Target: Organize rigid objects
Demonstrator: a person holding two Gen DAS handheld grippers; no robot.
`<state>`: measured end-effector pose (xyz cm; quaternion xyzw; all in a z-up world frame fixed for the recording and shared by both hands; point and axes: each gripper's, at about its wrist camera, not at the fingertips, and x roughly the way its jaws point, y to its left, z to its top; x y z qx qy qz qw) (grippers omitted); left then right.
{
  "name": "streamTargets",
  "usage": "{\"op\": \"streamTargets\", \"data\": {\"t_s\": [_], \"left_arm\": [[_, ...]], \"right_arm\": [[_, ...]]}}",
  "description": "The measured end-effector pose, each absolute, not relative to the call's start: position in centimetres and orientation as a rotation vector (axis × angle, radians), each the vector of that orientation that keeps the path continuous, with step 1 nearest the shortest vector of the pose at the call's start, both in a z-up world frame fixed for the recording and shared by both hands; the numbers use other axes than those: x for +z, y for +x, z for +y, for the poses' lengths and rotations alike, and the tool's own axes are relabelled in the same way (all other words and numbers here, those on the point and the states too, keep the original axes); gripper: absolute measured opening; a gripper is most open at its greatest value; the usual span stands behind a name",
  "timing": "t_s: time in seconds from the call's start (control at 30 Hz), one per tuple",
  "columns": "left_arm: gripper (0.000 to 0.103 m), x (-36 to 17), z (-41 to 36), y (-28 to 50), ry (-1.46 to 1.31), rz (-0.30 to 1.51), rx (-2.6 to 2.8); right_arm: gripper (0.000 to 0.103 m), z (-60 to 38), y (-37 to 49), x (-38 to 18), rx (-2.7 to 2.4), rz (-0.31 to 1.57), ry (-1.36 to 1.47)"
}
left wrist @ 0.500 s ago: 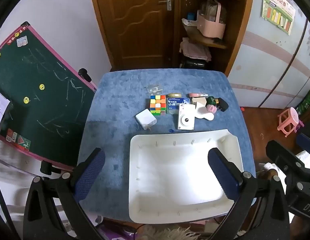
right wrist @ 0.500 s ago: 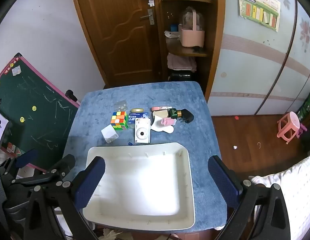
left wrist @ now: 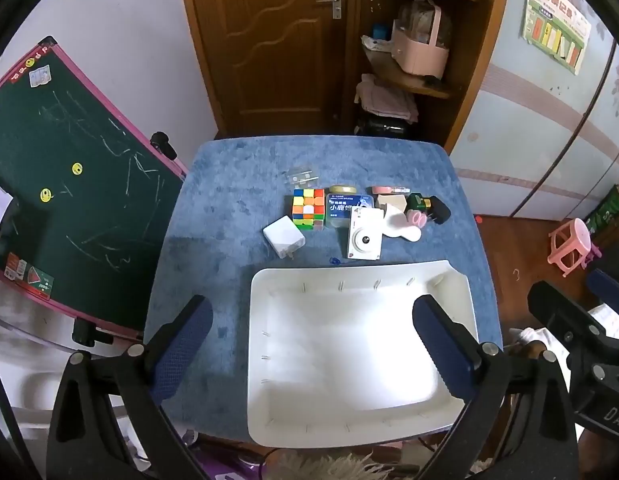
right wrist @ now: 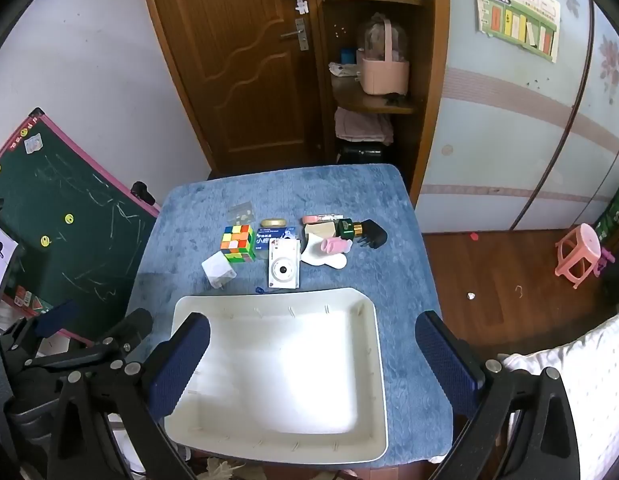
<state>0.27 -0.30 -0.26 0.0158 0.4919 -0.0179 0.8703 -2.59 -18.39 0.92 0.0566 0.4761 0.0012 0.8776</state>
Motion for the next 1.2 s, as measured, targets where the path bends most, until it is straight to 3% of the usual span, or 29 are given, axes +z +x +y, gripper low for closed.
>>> {"op": "streamTargets", "data": {"t_s": [1.2], "left_arm": [[0.098,-0.89,-0.81,0.42,0.044,1.064,-0.076]], "right_arm": [[0.103,-18.47,-2.18,1.15,0.005,0.995,0.129]]}}
